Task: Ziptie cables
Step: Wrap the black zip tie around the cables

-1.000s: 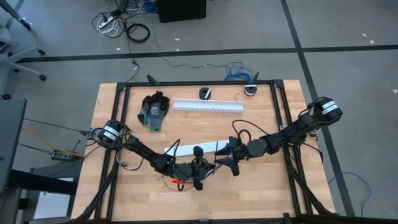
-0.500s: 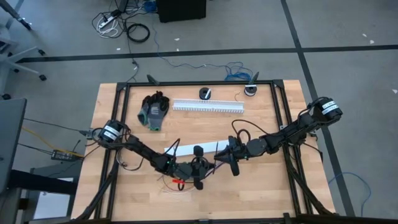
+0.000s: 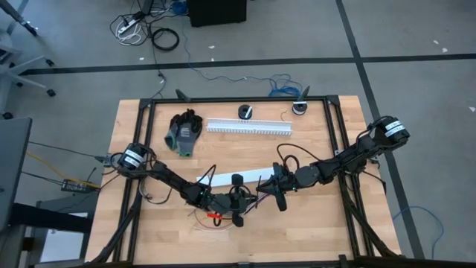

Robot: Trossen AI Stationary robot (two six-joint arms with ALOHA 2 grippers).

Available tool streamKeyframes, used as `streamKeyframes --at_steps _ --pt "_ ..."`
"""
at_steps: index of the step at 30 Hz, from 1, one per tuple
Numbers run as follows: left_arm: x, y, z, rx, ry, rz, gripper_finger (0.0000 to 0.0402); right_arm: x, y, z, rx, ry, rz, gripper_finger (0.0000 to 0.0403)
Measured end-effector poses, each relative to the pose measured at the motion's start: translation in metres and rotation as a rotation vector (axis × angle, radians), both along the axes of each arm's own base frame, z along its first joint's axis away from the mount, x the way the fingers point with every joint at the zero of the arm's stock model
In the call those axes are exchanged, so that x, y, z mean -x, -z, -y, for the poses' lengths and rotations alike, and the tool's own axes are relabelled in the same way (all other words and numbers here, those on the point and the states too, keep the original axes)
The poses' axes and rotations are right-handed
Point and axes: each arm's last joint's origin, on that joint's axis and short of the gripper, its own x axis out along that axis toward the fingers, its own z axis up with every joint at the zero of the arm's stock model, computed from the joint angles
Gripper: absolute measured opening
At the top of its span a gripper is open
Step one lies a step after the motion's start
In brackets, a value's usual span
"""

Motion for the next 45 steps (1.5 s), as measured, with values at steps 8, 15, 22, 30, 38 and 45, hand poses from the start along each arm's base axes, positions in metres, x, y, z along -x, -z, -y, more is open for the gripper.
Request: streamKeyframes --at_steps 8,15,22,30,38,45 --pt "0.0 0.006 -0.006 0.076 -0.051 -0.043 0.0106 0.004 0.004 -0.007 0.0 -0.016 -0.043 0.0" --pt "0.001 0.007 -0.006 0.134 -0.049 -0.056 0.0117 0.006 0.009 -0.008 0.008 0.016 -0.088 0.0" --pt "-0.002 0.0 -0.005 0.313 -0.059 0.031 0.0117 0.005 0.009 -0.005 0.032 0.035 -0.085 0.0" --pt "-0.004 0.0 -0.013 0.447 -0.157 0.064 0.0117 0.005 0.008 -0.005 0.069 0.04 -0.07 0.0" --pt "-0.008 -0.006 -0.018 0.528 -0.173 0.136 0.0117 0.005 0.006 -0.007 0.092 0.02 -0.048 0.0" --pt "-0.009 -0.006 -0.019 0.557 -0.182 0.148 0.0116 0.005 0.006 -0.007 0.094 0.018 -0.048 0.0"
